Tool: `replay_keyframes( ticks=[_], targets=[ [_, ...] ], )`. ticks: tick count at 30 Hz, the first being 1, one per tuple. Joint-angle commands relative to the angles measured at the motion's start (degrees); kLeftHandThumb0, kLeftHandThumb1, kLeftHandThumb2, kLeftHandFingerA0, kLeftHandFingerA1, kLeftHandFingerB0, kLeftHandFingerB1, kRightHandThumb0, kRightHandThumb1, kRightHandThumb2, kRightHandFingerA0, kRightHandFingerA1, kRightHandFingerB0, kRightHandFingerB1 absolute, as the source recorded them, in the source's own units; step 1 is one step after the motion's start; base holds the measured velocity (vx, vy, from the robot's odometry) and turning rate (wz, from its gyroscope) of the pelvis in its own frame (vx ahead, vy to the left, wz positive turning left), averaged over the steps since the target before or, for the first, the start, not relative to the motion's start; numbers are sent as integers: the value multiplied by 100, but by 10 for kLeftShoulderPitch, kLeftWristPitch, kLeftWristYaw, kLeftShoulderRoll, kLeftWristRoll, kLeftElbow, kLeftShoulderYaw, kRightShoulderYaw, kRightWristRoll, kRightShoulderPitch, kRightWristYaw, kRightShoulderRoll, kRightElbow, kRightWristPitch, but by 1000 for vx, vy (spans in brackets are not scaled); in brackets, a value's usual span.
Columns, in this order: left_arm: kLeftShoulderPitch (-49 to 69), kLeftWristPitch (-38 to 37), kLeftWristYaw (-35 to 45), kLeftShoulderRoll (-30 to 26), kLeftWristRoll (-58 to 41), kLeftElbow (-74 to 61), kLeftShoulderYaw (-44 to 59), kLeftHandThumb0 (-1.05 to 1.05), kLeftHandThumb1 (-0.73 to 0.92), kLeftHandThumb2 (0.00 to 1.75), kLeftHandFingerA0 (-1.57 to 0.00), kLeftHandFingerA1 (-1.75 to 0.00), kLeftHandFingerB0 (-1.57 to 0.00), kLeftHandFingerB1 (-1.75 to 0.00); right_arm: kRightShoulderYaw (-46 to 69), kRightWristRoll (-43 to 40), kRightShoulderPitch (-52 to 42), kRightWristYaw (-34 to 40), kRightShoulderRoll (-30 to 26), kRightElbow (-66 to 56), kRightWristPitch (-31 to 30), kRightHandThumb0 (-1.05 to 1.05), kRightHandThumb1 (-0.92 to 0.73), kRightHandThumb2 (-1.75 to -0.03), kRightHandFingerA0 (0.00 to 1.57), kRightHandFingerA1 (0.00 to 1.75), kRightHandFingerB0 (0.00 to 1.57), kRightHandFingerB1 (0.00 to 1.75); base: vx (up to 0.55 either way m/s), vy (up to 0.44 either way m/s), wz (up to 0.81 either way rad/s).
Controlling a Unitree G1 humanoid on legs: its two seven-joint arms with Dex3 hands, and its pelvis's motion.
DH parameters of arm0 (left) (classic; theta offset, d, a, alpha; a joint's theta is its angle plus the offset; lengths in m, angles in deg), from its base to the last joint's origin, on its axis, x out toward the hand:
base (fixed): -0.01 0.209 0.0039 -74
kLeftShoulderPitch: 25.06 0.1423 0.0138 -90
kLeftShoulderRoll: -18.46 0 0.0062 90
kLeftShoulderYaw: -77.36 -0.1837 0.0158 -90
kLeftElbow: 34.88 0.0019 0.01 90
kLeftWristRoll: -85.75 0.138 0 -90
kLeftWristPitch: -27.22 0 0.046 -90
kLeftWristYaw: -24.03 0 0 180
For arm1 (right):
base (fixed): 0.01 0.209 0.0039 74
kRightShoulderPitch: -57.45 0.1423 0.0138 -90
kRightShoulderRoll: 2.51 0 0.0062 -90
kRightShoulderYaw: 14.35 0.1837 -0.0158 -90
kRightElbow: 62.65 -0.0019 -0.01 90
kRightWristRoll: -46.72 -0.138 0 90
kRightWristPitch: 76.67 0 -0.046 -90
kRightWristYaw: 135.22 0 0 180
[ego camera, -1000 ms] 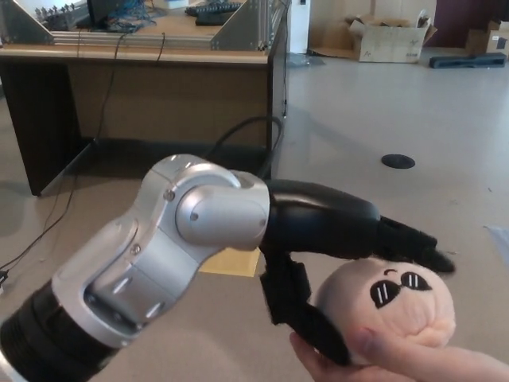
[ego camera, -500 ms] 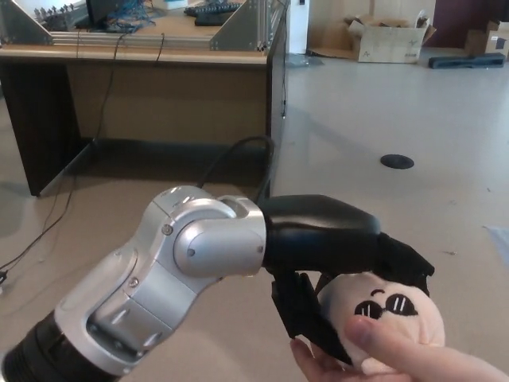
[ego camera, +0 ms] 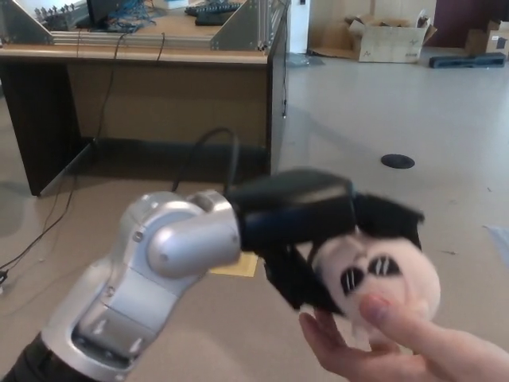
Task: The robot extends its left hand to pick up an emotional support dumpling from the palm of a person and brings its hand down by its side. Then it extends its arm again to hand the dumpling back to the person.
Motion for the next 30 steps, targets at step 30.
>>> replay_keyframes(
  ticks=[30],
  targets=[
    [493, -126, -141, 47, -190, 144, 454, -2, 84, 68, -87, -149, -78, -100, 2, -5, -61, 11, 1, -19, -9, -28, -61, -59, 83, 53, 66, 47, 0, 0, 0]
  ],
)
